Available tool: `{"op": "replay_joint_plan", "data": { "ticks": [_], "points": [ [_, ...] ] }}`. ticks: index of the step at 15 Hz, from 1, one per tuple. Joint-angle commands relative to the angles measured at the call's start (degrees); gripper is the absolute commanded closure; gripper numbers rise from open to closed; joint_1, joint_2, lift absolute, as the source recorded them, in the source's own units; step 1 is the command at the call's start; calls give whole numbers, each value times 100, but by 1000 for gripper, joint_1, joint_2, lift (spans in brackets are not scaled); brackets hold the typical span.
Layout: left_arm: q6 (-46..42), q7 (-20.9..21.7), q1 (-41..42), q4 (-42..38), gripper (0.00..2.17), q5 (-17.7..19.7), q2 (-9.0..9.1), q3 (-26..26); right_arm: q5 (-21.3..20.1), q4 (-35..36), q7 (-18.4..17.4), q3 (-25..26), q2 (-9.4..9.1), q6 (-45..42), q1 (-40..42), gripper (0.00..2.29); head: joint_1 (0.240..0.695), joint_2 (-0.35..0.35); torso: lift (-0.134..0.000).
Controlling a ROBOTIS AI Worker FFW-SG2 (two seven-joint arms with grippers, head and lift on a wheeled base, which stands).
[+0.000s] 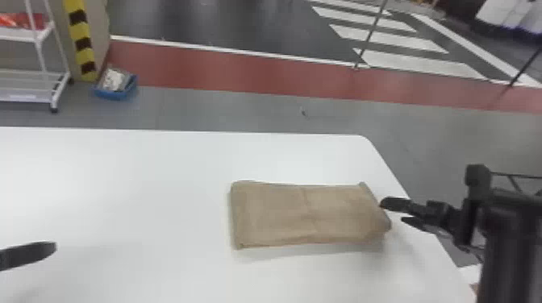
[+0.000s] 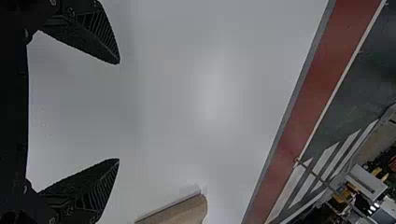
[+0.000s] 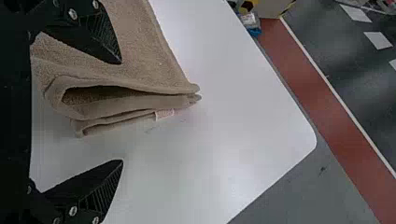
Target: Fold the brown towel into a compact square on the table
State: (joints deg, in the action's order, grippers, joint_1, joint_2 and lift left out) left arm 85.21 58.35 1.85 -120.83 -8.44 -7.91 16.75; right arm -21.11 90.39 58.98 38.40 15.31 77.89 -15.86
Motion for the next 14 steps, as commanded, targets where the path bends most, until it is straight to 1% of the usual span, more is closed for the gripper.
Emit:
{"op": "replay_joint_plan", "data": {
  "ticks": [1, 3, 5, 6, 7, 9, 10, 12, 13, 14],
  "points": [
    [0, 1, 8, -2, 151, -18, 0, 4, -157, -223, -27, -175, -45, -287, -5, 124, 695, -312, -124],
    [0, 18, 26, -2, 151, -18, 0, 39, -253, -390, -53, -307, -107, -498, -40, 201, 695, -311, -124],
    [0, 36, 43, 7, 151, -18, 0, 92, -359, -487, -53, -403, -142, -586, -84, 356, 695, -296, -124],
    [-17, 36, 43, 16, 151, -18, -9, 118, -367, -522, -53, -412, -142, -621, -101, 481, 695, -290, -124],
    [-53, 36, 43, 33, 151, -18, -9, 127, -359, -531, -27, -403, -142, -621, -101, 664, 695, -284, -124],
    [-158, 18, 43, 69, 151, -18, -9, 127, -359, -531, 35, -377, -142, -621, -101, 1136, 695, -274, -124],
    [-158, 18, 26, 95, 151, -18, -9, 127, -359, -531, 35, -377, -151, -621, -101, 1301, 695, -271, -124],
    [-228, 18, 8, 139, 151, -18, -9, 127, -236, -522, 78, -280, -160, -621, -101, 1305, 695, -269, -124],
    [-228, 18, -10, 139, 151, -18, -18, 127, -174, -522, 158, -166, -160, -621, -101, 1305, 695, -268, -124],
    [-228, 18, -27, 139, 151, -18, -27, 127, -42, -443, 193, -43, -204, -568, -101, 1305, 695, -264, -124]
  ]
}}
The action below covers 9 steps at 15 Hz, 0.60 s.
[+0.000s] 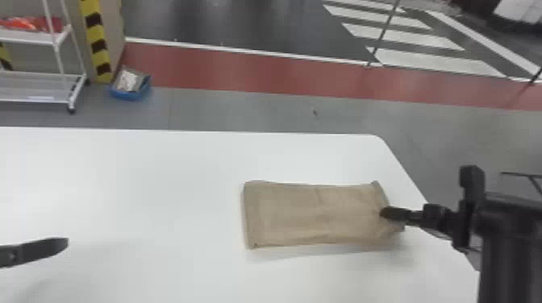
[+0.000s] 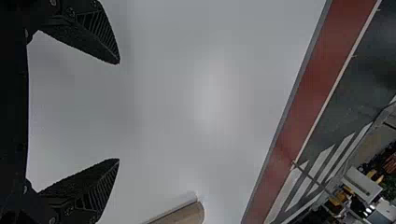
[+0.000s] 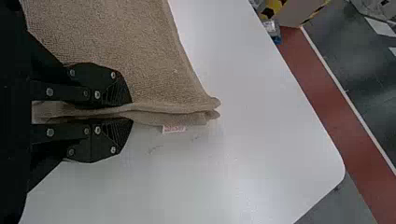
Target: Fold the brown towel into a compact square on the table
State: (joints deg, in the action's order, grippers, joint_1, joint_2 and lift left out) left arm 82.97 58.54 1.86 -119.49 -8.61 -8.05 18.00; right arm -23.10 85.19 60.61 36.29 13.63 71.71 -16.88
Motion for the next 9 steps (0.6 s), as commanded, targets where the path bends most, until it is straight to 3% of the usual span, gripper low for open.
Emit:
{"op": "replay_joint_plan", "data": {
  "ticks": [1, 3, 6, 9],
  "points": [
    [-4, 0, -46, 5, 151, 0, -12, 1, 350, 244, 92, 274, -44, 225, 0, 1305, 695, -263, -124],
    [-4, 0, -81, 13, 151, -9, -38, 19, 859, 841, 215, 546, -36, 963, 0, 1305, 695, -258, -124],
    [-4, 0, -116, 75, 151, -26, -38, 19, 1264, 1553, 294, 660, -27, 1737, -79, 1305, 695, -239, -124],
    [-4, -9, -169, 128, 151, -53, -30, 10, 1598, 2028, 294, 616, -106, 1837, -211, 1305, 695, -226, -124]
  ]
}}
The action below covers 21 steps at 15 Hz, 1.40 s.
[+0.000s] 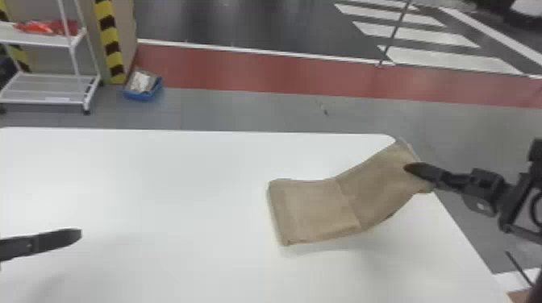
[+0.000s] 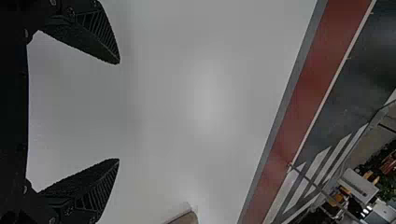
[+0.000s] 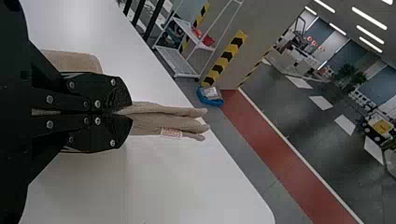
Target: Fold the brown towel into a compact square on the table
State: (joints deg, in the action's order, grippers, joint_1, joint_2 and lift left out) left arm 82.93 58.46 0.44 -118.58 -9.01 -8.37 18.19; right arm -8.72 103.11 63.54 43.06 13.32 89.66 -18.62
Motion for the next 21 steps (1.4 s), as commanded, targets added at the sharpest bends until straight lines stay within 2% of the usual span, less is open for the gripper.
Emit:
{"op": "replay_joint_plan", "data": {
  "ticks": [1, 5, 7, 9, 12, 14, 16, 19, 21],
  "points": [
    [0, -2, -35, 37, 151, -22, 10, -17, 178, 359, 0, -175, -198, 42, -54, 1305, 695, -222, -124],
    [18, 16, -26, 37, 151, -39, 10, 27, 239, 1018, 9, -940, -796, 42, 86, 1305, 695, -152, -124],
    [18, 60, 0, 28, 151, -39, 2, 141, 186, 1317, 27, -1423, -927, 42, 324, 1305, 695, -105, -124],
    [0, 86, 18, 19, 151, -39, -7, 176, -51, 1510, 53, -1836, -954, 42, 543, 1301, 695, -32, -124],
    [0, 95, 62, 19, 151, -13, -7, 229, -403, 1571, 167, -1977, -936, 42, 614, 1301, 695, 23, -124],
    [0, 104, 79, 19, 151, -13, -7, 229, -552, 1633, 203, -1933, -901, 42, 614, 1301, 695, 27, -124],
    [0, 121, 97, 2, 151, -13, -7, 220, -543, 1642, 229, -1669, -752, 42, 535, 1301, 695, 12, -124],
    [0, 121, 106, -7, 151, -13, -16, 211, -499, 1791, 519, -1151, -470, 42, 526, 1301, 695, -28, -124],
    [0, 113, 106, 2, 151, -13, -7, 167, -508, 1809, 616, -1027, -321, 42, 587, 1301, 695, -59, -124]
  ]
}}
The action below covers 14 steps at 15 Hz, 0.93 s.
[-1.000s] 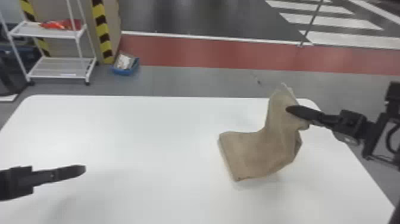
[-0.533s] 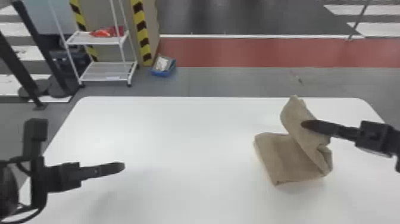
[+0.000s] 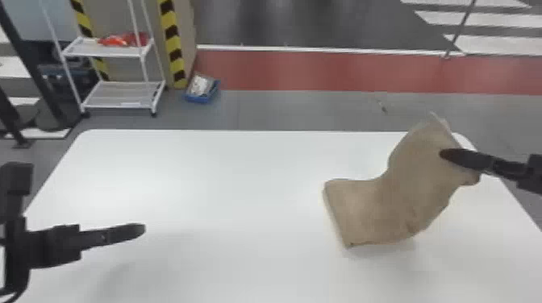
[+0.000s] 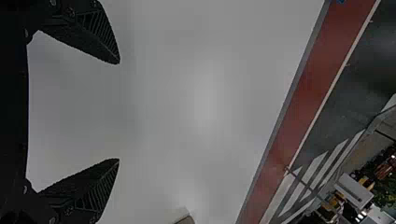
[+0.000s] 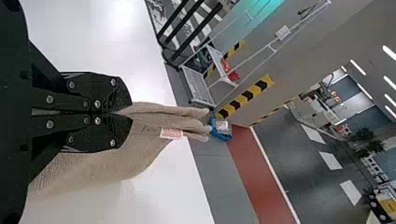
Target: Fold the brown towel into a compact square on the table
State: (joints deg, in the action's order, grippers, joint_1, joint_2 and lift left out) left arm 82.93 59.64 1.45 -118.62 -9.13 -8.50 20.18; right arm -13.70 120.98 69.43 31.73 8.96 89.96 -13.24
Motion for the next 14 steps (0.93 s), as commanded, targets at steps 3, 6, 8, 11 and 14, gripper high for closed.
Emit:
{"op": "replay_joint_plan", "data": {
  "ticks": [3, 6, 8, 11, 14],
  "points": [
    [0, -23, -5, 6, 151, -18, 16, -110, -229, -5, 149, 0, 176, 12, 50, 1301, 695, -106, -124],
    [0, -23, -5, -3, 151, -27, 16, -102, -563, -128, 237, -527, 149, 12, 41, 1301, 695, -112, -124],
    [0, -23, -5, -3, 151, -18, 16, -67, -845, -189, 351, -808, 132, 12, 24, 1301, 695, -89, -124],
    [-17, -40, -14, 32, 151, -18, 7, -49, -1214, -295, 536, -1107, 141, 12, 59, 1301, 695, -64, -124],
    [-53, -49, -31, 85, 151, -27, -2, -49, -1469, -347, 703, -1169, 176, 12, 103, 1301, 695, -47, -124]
  ]
}}
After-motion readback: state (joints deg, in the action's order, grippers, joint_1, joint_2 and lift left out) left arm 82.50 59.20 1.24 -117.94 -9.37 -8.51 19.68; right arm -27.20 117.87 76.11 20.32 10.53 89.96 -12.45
